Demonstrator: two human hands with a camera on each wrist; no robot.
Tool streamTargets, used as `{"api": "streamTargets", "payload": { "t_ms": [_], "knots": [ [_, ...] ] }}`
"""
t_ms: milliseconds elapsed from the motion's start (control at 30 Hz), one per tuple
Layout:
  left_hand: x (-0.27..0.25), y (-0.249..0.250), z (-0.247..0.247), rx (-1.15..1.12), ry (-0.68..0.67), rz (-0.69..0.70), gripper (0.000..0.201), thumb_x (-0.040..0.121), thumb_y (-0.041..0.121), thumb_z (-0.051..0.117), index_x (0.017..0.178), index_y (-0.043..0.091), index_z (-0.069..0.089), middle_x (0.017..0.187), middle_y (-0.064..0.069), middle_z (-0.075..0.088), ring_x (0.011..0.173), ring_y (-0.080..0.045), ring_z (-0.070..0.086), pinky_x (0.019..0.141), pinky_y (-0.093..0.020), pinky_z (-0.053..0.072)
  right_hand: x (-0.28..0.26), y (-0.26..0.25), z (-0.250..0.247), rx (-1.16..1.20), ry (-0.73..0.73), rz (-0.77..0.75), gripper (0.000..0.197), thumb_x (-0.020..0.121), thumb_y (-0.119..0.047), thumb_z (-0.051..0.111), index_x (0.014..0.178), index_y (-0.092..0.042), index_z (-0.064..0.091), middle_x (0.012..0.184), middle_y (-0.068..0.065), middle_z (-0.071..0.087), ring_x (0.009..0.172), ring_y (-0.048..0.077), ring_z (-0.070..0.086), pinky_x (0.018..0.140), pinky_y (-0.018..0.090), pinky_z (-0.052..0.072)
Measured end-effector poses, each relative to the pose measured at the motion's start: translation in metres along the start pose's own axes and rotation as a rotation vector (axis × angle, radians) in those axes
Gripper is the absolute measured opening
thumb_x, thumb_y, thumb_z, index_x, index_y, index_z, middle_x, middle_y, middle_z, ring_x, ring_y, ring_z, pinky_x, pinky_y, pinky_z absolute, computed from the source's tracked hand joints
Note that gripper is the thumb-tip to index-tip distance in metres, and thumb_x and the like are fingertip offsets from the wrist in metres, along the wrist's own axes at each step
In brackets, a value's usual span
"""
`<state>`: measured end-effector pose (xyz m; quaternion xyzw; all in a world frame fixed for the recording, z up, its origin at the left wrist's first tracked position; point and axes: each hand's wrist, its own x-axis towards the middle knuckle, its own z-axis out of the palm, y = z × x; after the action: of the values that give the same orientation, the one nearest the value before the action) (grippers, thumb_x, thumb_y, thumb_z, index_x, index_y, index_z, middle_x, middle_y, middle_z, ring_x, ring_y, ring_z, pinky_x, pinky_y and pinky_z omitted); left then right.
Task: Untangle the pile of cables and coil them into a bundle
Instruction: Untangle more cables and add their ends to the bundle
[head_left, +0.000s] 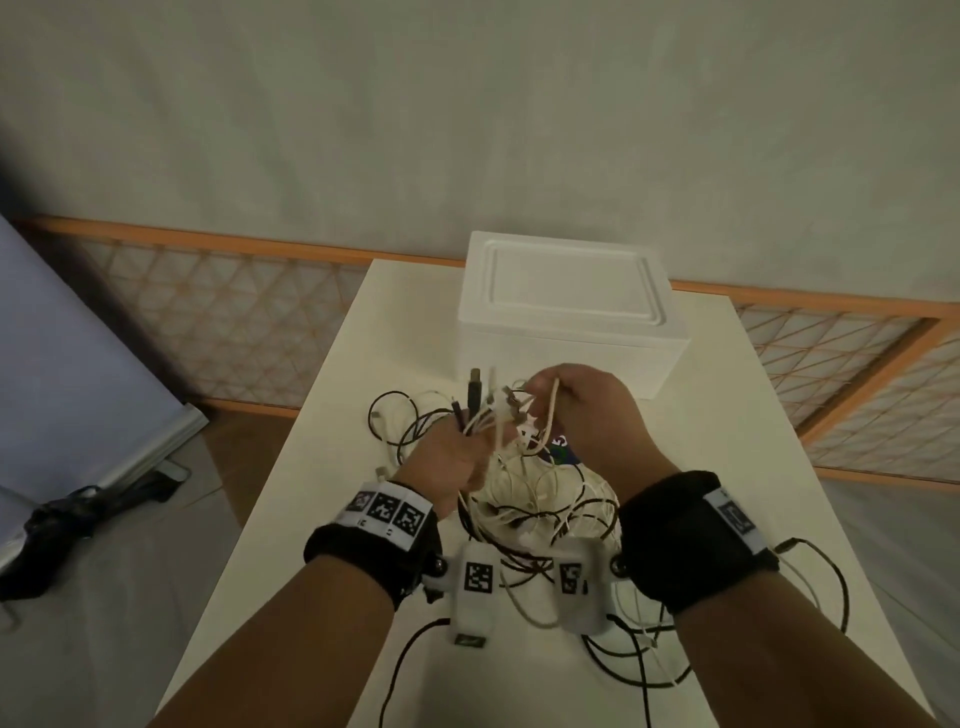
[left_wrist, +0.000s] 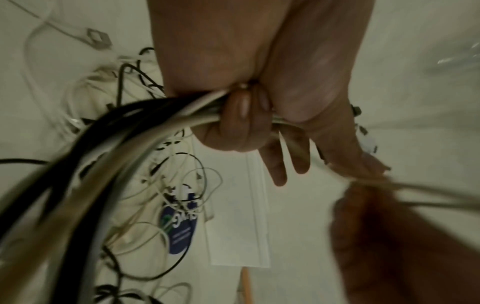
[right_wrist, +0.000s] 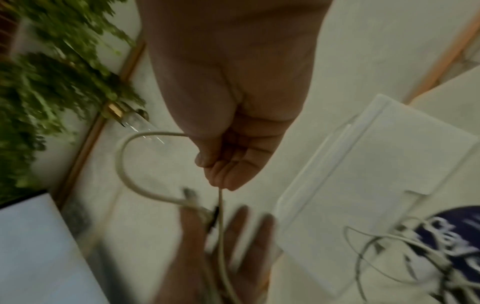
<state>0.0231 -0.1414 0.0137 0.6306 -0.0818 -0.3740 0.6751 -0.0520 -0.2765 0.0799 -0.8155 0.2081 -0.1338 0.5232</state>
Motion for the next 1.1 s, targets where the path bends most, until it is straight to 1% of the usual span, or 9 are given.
{"api": "streamTargets", "payload": {
  "t_ms": [133, 233, 333, 433, 567, 700, 867, 967, 1100],
  "knots": [
    [0.010, -0.010, 0.001, 0.136, 0.054, 0.008, 0.039, 0.075, 0.033, 0.077, 0.091, -0.001, 0.068, 0.048, -0.005, 0.049, 0.035, -0.016, 0.030, 0.041, -0.023, 0.021, -0.003, -0.023, -0.014, 0.077, 0.068, -0.025, 0.033, 0.092, 0.005, 0.038, 0.078, -0.010, 0.064, 0.060, 0.002, 0.060, 0.046, 0.004, 0.056, 0.050, 0.017, 0.050],
    [0.016, -0.009, -0.006, 0.144, 0.058, 0.012, 0.040, 0.067, 0.046, 0.075, 0.087, 0.012, 0.075, 0.086, -0.030, 0.064, 0.037, -0.017, 0.030, 0.040, -0.024, 0.023, -0.006, -0.017, -0.029, 0.044, 0.170, -0.026, 0.029, 0.091, 0.005, 0.039, 0.087, -0.005, 0.066, 0.060, 0.002, 0.059, 0.046, 0.003, 0.054, 0.053, 0.019, 0.051],
    [0.016, -0.006, -0.016, 0.022, 0.090, -0.055, 0.037, 0.078, 0.042, 0.072, 0.093, 0.008, 0.072, 0.095, -0.012, 0.071, 0.034, -0.008, 0.036, 0.038, -0.017, 0.029, -0.009, 0.004, -0.052, -0.092, 0.388, -0.027, 0.027, 0.091, -0.003, 0.043, 0.088, -0.015, 0.066, 0.066, 0.001, 0.064, 0.053, 0.009, 0.059, 0.057, 0.019, 0.051],
    [0.016, -0.014, -0.028, -0.025, 0.269, -0.071, 0.035, 0.091, 0.040, 0.061, 0.069, 0.012, 0.063, 0.060, 0.001, 0.063, 0.034, -0.009, 0.031, 0.040, -0.019, 0.026, -0.018, 0.040, -0.095, -0.401, 0.465, 0.085, 0.023, 0.093, -0.010, 0.046, 0.097, -0.019, 0.066, 0.080, 0.005, 0.068, 0.071, 0.020, 0.064, 0.065, 0.027, 0.052],
    [0.012, -0.018, -0.041, -0.068, 0.414, -0.089, 0.050, 0.090, 0.054, 0.054, 0.057, 0.017, 0.044, 0.050, 0.001, 0.042, 0.038, -0.012, 0.031, 0.040, -0.019, 0.029, -0.035, 0.071, -0.137, -0.985, 0.227, 0.455, 0.045, 0.083, -0.016, 0.060, 0.128, -0.014, 0.051, 0.114, 0.018, 0.062, 0.102, 0.037, 0.059, 0.087, 0.046, 0.051],
    [-0.005, -0.007, -0.020, -0.138, 0.328, -0.035, 0.057, 0.092, 0.055, 0.049, 0.047, 0.020, 0.040, 0.047, 0.000, 0.039, 0.036, -0.012, 0.030, 0.043, -0.023, 0.028, -0.048, 0.027, -0.087, -0.721, 0.222, 0.047, 0.064, 0.077, -0.011, 0.067, 0.137, -0.013, 0.046, 0.134, 0.009, 0.051, 0.120, 0.027, 0.050, 0.103, 0.035, 0.037],
    [-0.030, 0.001, 0.016, -0.295, 0.126, 0.023, 0.063, 0.092, 0.057, 0.044, 0.042, 0.021, 0.034, 0.047, -0.002, 0.034, 0.043, -0.016, 0.031, 0.051, -0.028, 0.031, -0.060, 0.006, 0.045, -0.501, -0.532, 0.101, 0.063, 0.073, -0.024, 0.073, 0.128, -0.017, 0.042, 0.118, 0.000, 0.061, 0.105, 0.019, 0.060, 0.091, 0.033, 0.049],
    [-0.040, 0.004, -0.005, -0.554, 0.102, 0.003, 0.059, 0.091, 0.055, 0.045, 0.045, 0.019, 0.032, 0.044, 0.000, 0.027, 0.038, -0.014, 0.024, 0.045, -0.024, 0.026, -0.062, 0.028, 0.047, -0.795, -0.477, 0.015, 0.026, 0.085, -0.026, 0.057, 0.111, -0.020, 0.054, 0.104, 0.003, 0.065, 0.097, 0.024, 0.063, 0.075, 0.029, 0.047],
    [-0.045, -0.001, -0.062, -0.745, 0.266, -0.051, 0.056, 0.093, 0.053, 0.045, 0.051, 0.020, 0.031, 0.042, 0.005, 0.021, 0.032, -0.010, 0.019, 0.035, -0.017, 0.020, -0.060, 0.050, 0.008, -1.052, -0.348, -0.042, 0.018, 0.090, -0.033, 0.048, 0.104, -0.030, 0.059, 0.100, -0.006, 0.066, 0.097, 0.019, 0.062, 0.077, 0.031, 0.049]
  ]
}}
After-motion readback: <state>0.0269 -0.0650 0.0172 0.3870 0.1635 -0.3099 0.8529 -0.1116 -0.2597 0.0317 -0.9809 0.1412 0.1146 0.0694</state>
